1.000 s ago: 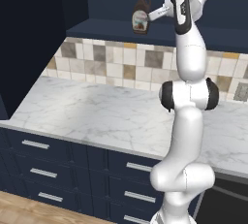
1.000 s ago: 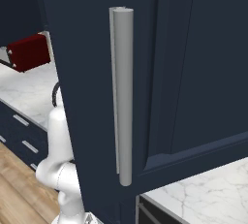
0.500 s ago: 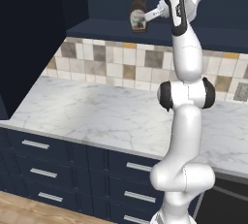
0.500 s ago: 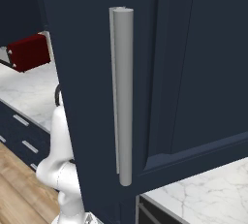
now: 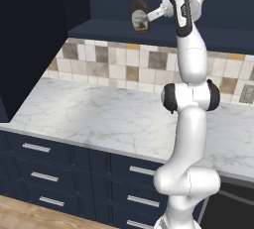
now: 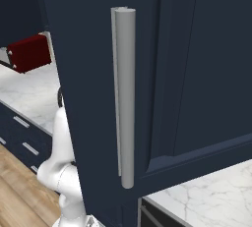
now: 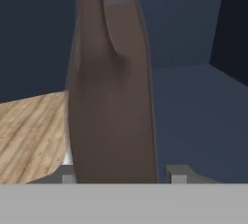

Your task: Move the syrup bottle and condiment bottle from the cabinet to the dining counter.

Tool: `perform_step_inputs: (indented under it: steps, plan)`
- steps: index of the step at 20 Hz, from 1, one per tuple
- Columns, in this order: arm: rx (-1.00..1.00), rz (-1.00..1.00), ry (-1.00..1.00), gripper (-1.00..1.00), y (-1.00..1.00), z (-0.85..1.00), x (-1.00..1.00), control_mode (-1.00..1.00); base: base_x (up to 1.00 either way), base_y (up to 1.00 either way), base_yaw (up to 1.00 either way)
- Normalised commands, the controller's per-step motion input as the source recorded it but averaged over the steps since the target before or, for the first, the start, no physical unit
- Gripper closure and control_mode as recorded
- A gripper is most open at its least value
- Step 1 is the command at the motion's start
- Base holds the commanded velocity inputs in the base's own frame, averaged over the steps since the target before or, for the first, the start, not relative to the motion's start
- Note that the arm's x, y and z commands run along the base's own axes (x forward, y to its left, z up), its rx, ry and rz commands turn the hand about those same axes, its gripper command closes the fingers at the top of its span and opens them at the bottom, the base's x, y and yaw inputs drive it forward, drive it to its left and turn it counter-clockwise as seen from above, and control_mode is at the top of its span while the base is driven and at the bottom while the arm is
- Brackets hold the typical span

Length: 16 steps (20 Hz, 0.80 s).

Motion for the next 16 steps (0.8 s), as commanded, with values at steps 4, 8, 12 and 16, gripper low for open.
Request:
perform_step_inputs:
  steps: [4,8,12,16]
  plan:
    - [0.01,0.0,-0.01,1.0,0.0,-0.16,-0.4,-1.0,0.0,0.0,0.0]
    - [0.07,-0.02,-0.13,1.0,0.0,-0.24,-0.89,-1.0,0.0,0.0,0.0]
    - [0.13,-0.08,-0.18,1.0,0.0,-0.46,-1.0,-1.0,0.0,0.0,0.0]
    - [0.16,-0.1,-0.2,1.0,0.0,-0.47,-1.0,-1.0,0.0,0.0,0.0]
